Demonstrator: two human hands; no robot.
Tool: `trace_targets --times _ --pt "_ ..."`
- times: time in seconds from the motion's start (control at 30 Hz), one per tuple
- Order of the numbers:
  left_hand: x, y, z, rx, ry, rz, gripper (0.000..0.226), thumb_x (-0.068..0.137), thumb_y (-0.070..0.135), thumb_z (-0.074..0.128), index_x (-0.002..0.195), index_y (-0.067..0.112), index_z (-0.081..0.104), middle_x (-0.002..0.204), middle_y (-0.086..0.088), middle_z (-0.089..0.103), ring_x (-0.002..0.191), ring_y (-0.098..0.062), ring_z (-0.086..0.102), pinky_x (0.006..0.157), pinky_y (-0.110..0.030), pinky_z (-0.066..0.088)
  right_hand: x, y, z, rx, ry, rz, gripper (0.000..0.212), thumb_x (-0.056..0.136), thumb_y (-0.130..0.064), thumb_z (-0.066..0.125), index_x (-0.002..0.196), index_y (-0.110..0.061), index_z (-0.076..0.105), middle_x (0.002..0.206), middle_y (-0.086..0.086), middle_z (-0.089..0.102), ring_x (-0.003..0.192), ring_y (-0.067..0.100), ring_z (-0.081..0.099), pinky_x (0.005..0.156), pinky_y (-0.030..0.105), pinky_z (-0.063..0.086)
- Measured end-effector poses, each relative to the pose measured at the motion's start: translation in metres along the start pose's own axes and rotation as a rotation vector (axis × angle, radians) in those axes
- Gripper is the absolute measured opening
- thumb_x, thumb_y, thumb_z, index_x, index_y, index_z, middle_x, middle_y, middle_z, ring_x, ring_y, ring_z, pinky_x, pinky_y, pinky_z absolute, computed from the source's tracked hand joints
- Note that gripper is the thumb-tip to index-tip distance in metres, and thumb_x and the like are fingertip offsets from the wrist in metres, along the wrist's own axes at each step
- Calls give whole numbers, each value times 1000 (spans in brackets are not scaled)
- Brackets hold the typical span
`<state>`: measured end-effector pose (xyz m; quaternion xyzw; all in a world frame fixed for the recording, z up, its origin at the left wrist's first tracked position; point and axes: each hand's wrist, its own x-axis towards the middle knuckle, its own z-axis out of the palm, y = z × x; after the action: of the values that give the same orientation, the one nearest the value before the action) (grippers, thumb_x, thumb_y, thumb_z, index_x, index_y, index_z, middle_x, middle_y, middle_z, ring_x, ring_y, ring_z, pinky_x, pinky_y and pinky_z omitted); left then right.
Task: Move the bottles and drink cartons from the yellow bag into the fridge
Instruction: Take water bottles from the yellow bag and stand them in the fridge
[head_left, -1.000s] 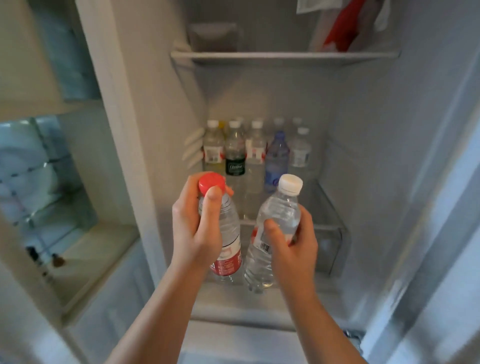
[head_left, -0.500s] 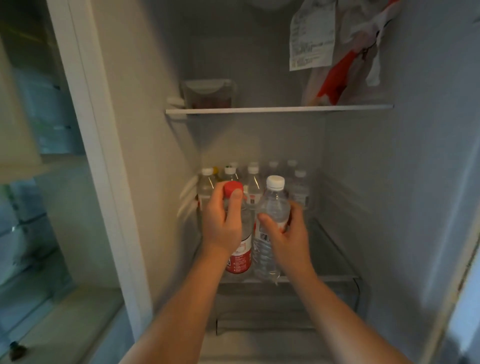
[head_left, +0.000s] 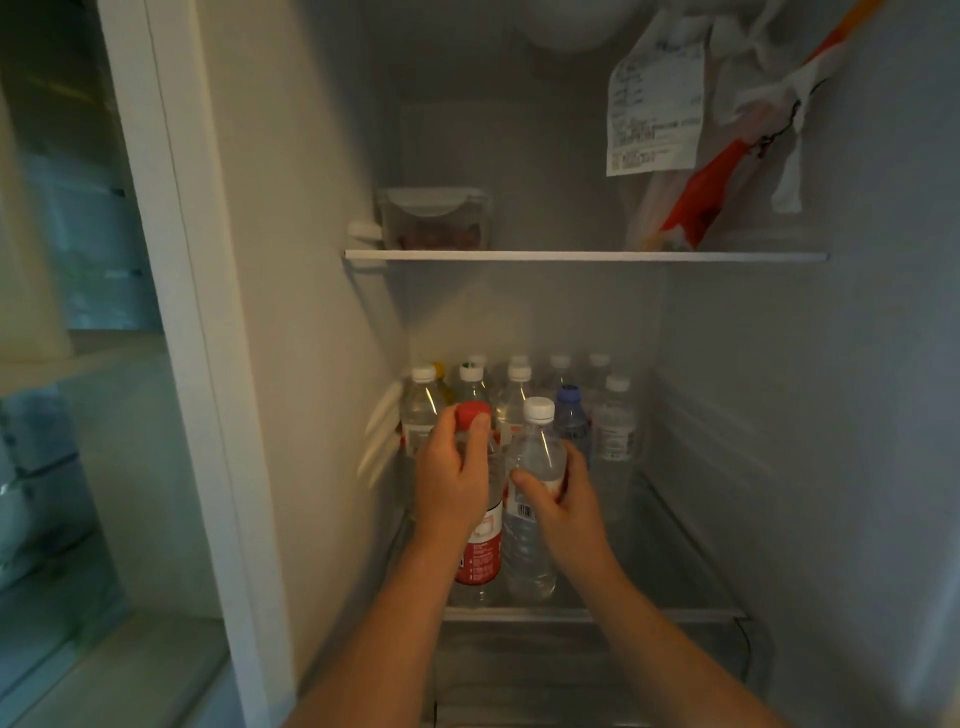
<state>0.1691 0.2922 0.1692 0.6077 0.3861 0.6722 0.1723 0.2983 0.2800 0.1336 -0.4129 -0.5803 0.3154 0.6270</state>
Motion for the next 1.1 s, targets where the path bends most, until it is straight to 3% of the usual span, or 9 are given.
trace_targets --times 0.1,0.17,0.23,0.33,0.43,0.6,0.87,0.93,1.1 --pt "-7 -7 0 13 -20 1 39 93 56 42 104 24 61 87 8 67 81 -6 64 74 -32 55 -3 3 -4 17 -41 13 52 93 -17 64 139 -28 42 124 -7 63 111 6 63 94 27 53" --pt "-17 -14 -1 4 -54 -45 38 94 52 44 120 28 58 105 12 69 97 -4 65 85 -32 55 -8 7 -9 6 -99 35 50 95 -19 61 140 -28 41 125 -10 63 113 2 61 92 20 52" --pt "-29 -24 -6 6 -110 -142 55 91 60 43 140 34 44 130 10 62 119 -10 59 99 -40 52 -14 13 -16 -7 -181 83 47 95 -25 61 139 -32 44 126 -13 63 115 2 61 91 20 53" --pt "-46 -37 -16 17 -177 -261 73 82 73 45 147 45 30 140 11 55 125 -14 56 100 -49 51 -21 24 -31 -79 -295 166 50 87 -39 66 133 -41 48 127 -18 63 116 0 60 93 22 52" --pt "-67 -43 -26 91 -193 -322 76 76 76 54 142 42 37 135 14 55 122 -10 56 97 -45 54 -24 32 -48 -143 -332 245 47 84 -25 76 125 -37 57 121 -11 67 107 8 66 83 21 54" --pt "-98 -50 -34 307 -133 -371 61 74 37 84 120 32 44 117 14 52 106 -10 59 88 -34 55 -33 43 -57 -195 -231 274 41 78 -8 80 110 -26 62 103 -8 69 94 10 66 75 17 52" --pt "-99 -51 -36 439 -79 -397 34 81 22 79 84 25 46 85 5 59 71 -5 57 59 -17 43 -27 55 -30 -245 -169 226 34 79 -12 80 105 -24 63 101 -8 70 92 10 67 75 18 51" --pt "-94 -52 -37 449 -49 -415 29 83 19 77 86 21 48 90 4 60 75 -5 58 60 -15 43 -24 55 -19 -271 -170 219 33 80 -14 80 104 -24 61 101 -8 69 88 6 66 72 14 49" --pt "-80 -61 -39 461 16 -452 26 84 12 75 89 18 51 101 -5 64 91 -22 64 76 -34 56 -12 54 6 -331 -175 208 35 82 -20 78 108 -25 56 103 -11 63 86 3 64 74 19 50"
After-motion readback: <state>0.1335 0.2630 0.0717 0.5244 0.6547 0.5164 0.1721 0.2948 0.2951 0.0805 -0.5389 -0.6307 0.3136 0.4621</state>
